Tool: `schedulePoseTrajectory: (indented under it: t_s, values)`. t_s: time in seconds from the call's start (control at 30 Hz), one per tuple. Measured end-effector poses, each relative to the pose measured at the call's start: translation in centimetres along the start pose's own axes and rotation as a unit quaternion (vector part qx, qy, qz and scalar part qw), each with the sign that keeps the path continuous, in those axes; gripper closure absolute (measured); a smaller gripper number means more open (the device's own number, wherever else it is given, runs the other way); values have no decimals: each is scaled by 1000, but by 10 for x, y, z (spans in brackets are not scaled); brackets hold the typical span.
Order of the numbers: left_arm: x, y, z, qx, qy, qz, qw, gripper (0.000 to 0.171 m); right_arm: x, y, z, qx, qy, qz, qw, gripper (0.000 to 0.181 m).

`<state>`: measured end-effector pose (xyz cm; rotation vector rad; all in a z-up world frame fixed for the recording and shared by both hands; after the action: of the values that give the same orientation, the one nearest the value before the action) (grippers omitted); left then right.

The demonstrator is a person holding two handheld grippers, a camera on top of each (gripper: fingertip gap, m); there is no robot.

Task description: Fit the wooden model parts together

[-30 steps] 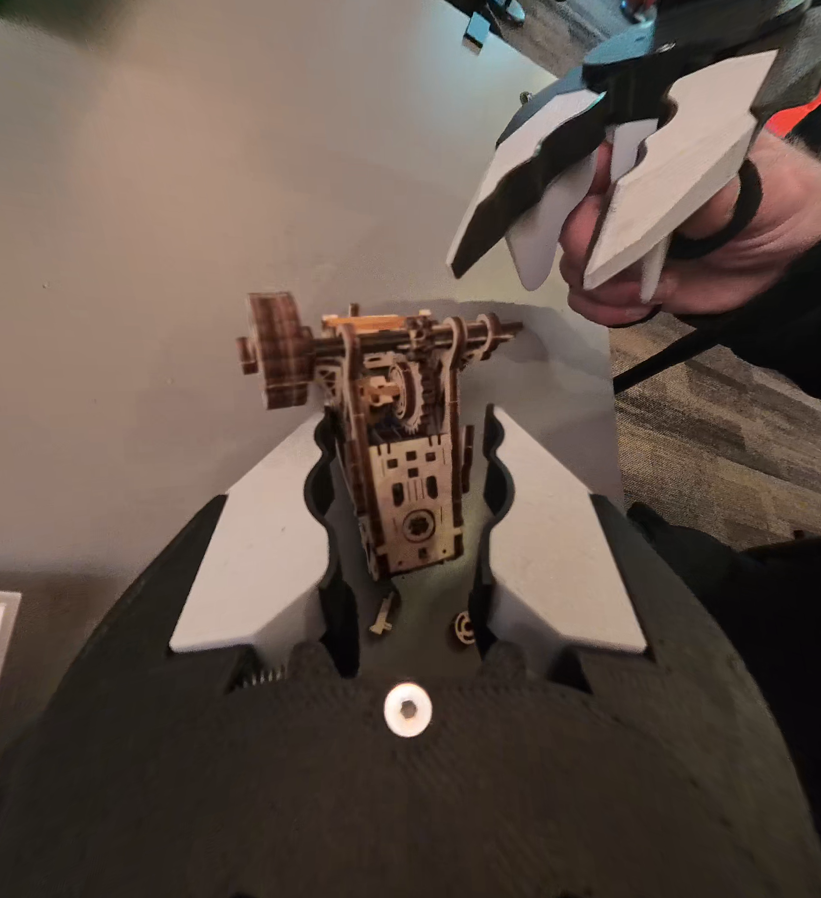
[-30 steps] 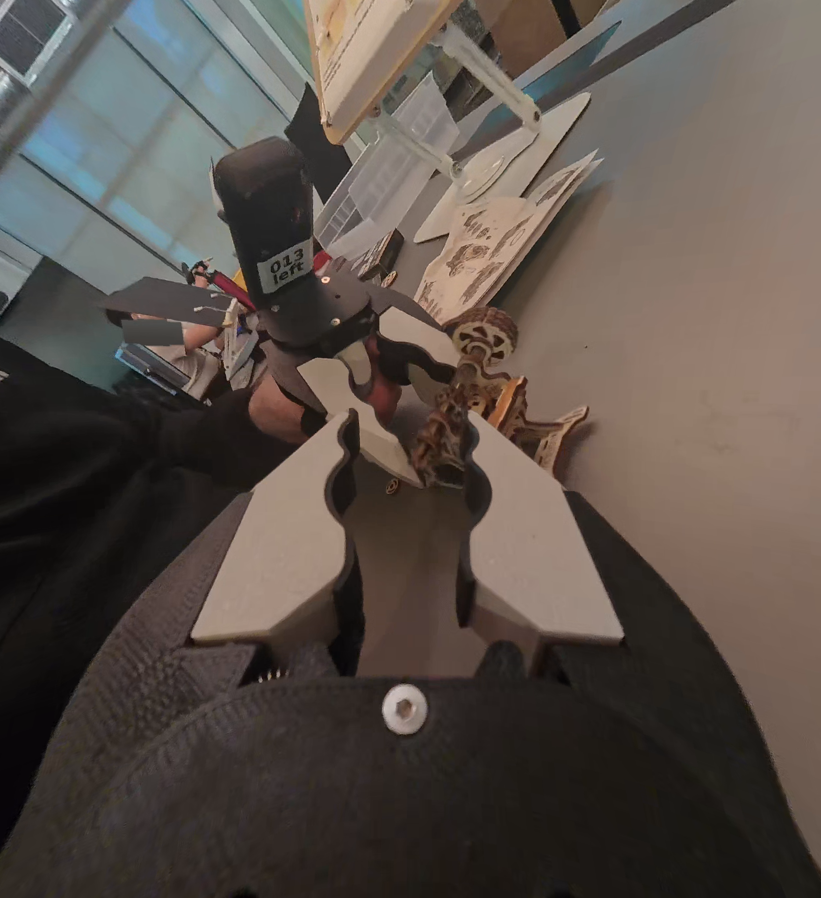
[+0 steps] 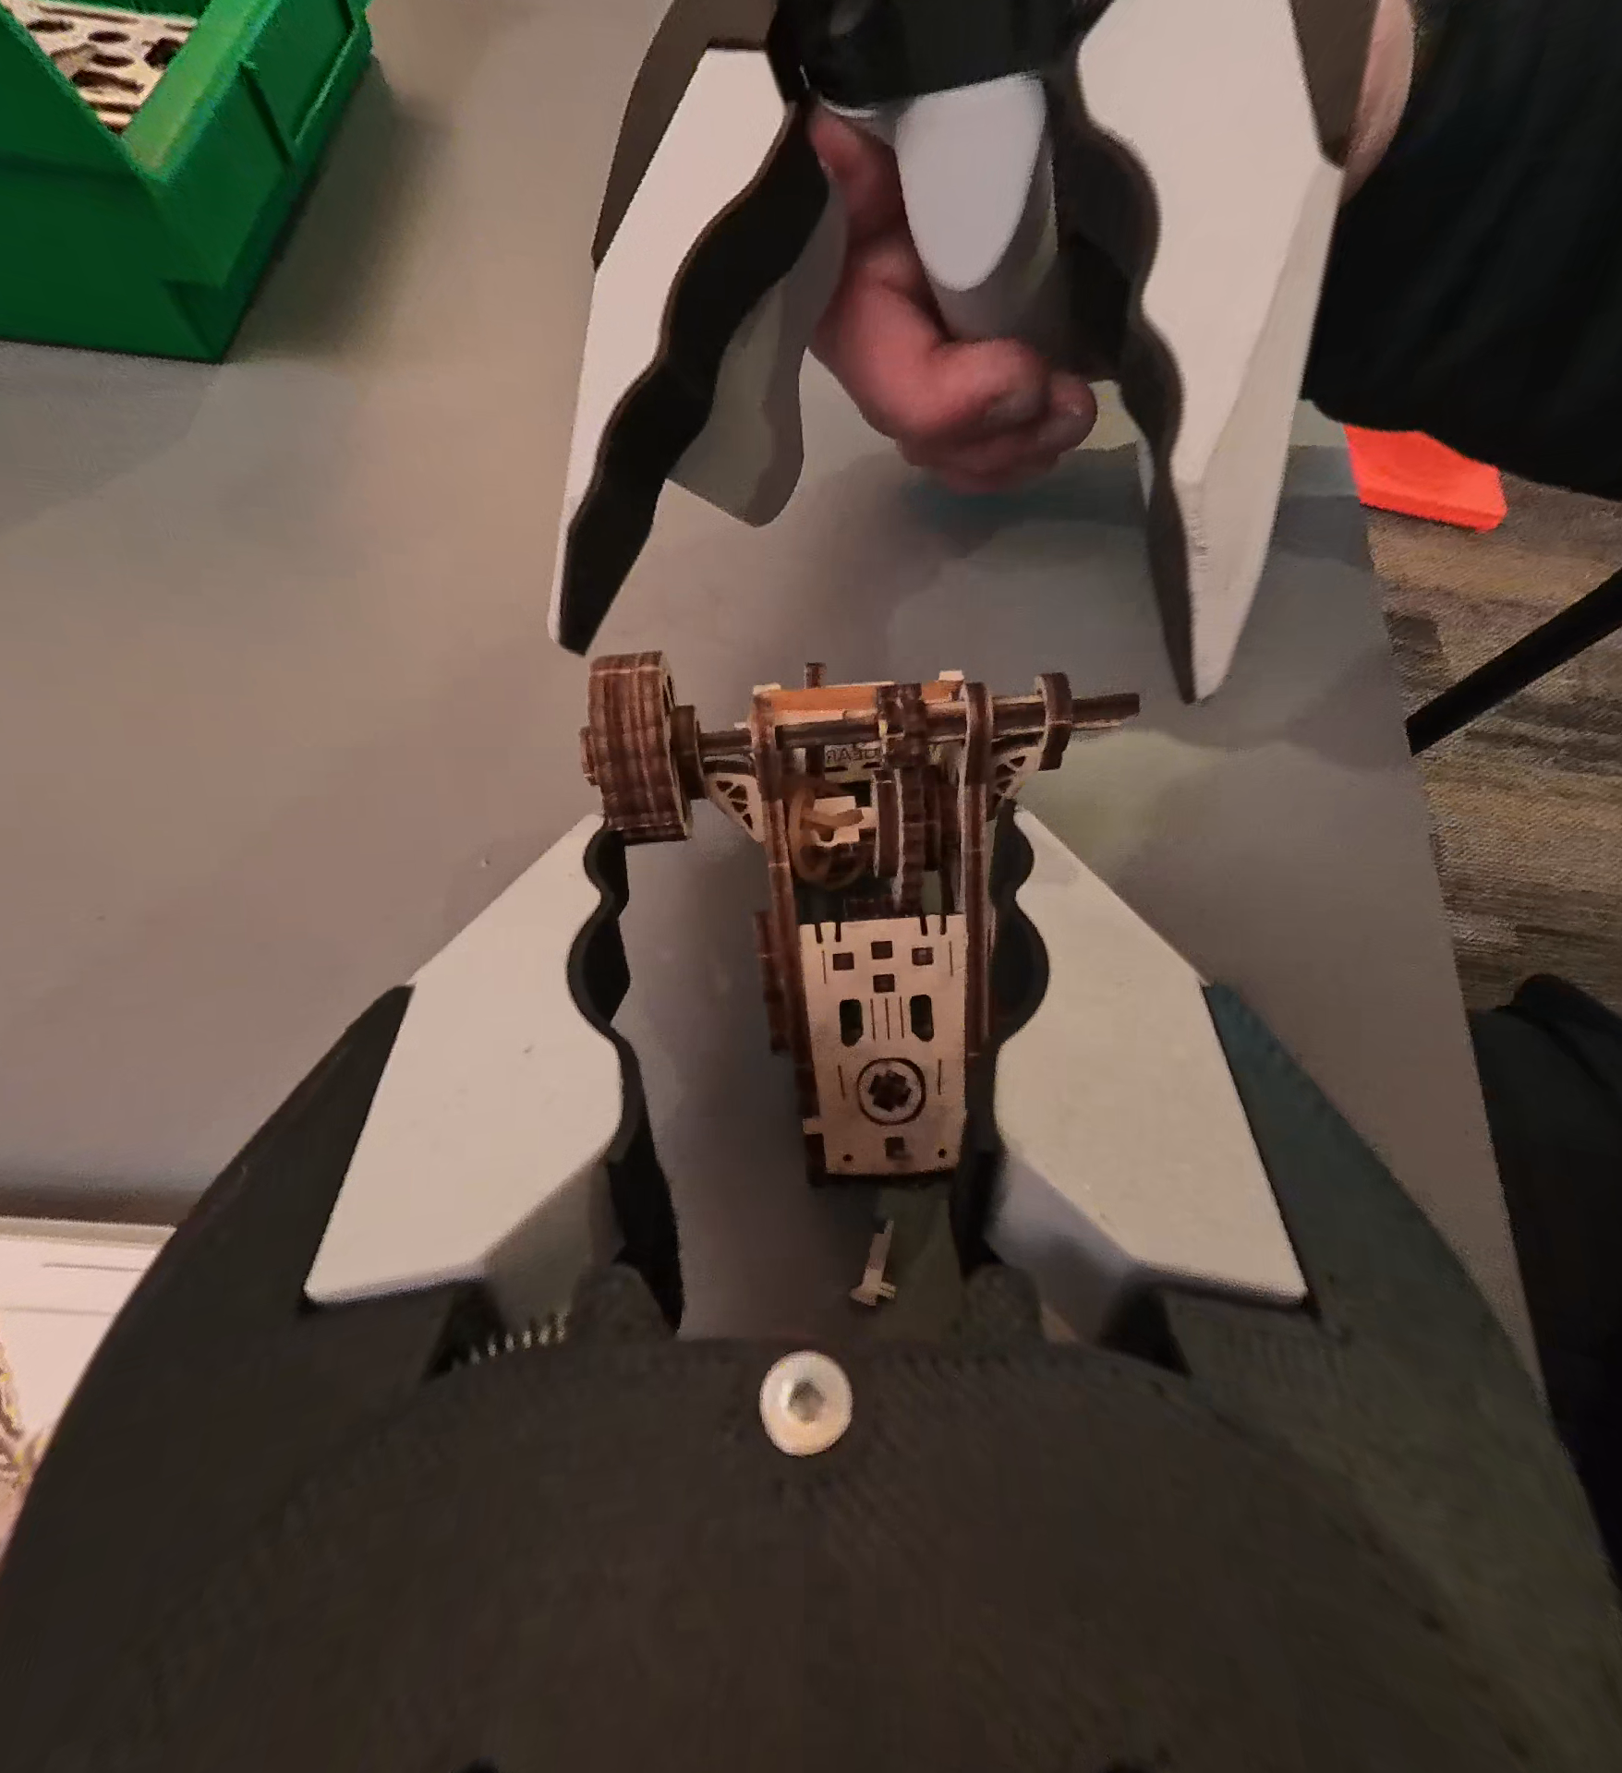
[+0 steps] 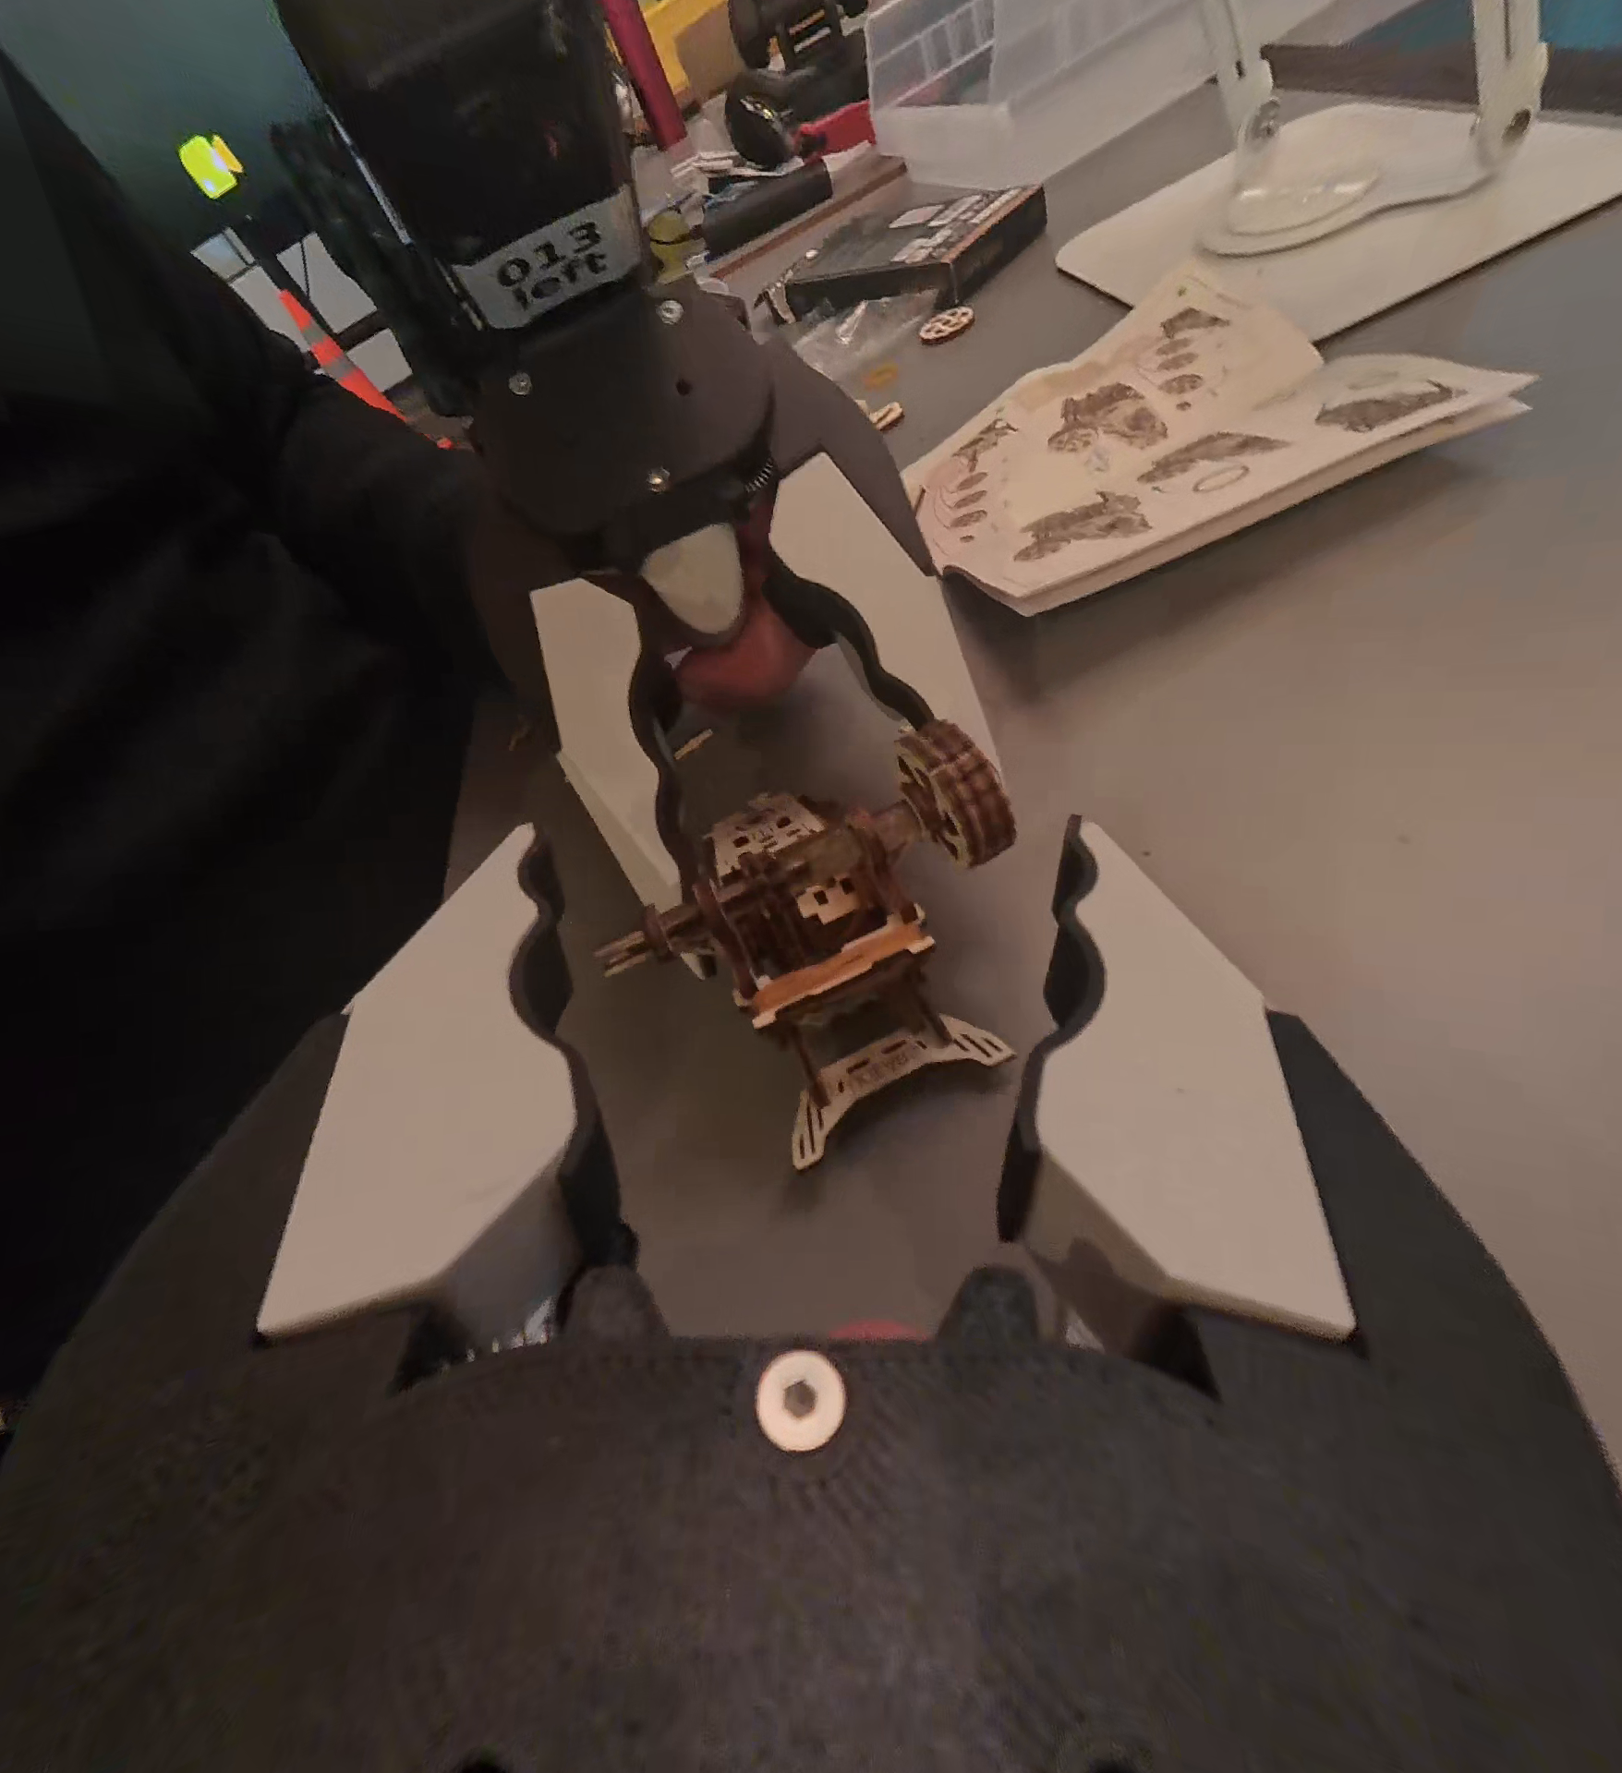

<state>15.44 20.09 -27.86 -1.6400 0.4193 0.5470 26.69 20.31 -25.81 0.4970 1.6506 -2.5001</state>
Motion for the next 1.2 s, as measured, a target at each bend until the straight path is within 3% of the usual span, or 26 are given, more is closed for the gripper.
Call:
schedulePoseTrajectory:
  t_s: [0.13, 0.2, 0.27, 0.33, 0.57, 0.73, 0.9, 1.0, 1.2]
  values:
    - [2, 1, -4, 14, 5, 12, 1000, 98, 1, -3, 12, -22, 17, 6, 1000, 87]
    - [5, 4, -6, 7, 13, 23, 1000, 90, 1, -7, 19, -17, 11, 4, 1000, 89]
    - [7, 6, -7, 0, 15, 22, 1000, 86, 2, -23, 37, -26, -21, -19, 999, 93]
    - [6, 9, -7, -1, 11, 27, 1000, 85, -1, -34, 48, -50, -6, -20, 999, 92]
    - [-6, 18, -15, 9, 21, 40, 999, 85, -6, 0, 40, 18, 60, 60, 996, 81]
    - [-11, 23, -21, 19, 31, 50, 998, 81, 11, 1, 55, 44, 52, 41, 997, 83]
    - [-12, 33, -23, 16, 40, 68, 997, 91, 20, -1, 63, 61, 38, 22, 997, 85]
    - [-13, 34, -25, 10, 54, 66, 996, 119, 20, 0, 64, 64, 38, 19, 997, 83]
    - [-14, 34, -20, 0, 47, 56, 997, 121, 21, -3, 57, 78, 76, 4, 994, 65]
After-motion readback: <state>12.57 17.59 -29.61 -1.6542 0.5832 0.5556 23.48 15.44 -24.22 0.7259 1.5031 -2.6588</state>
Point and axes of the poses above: each gripper's, where its closed fingertips meet, x out along the fingers, y out of its underside, z = x × y across the jaws, the point moved 7 cm from there along -x, back along the fingers, and after that the axes turned 1 degree about y, right-handed, at the moved point
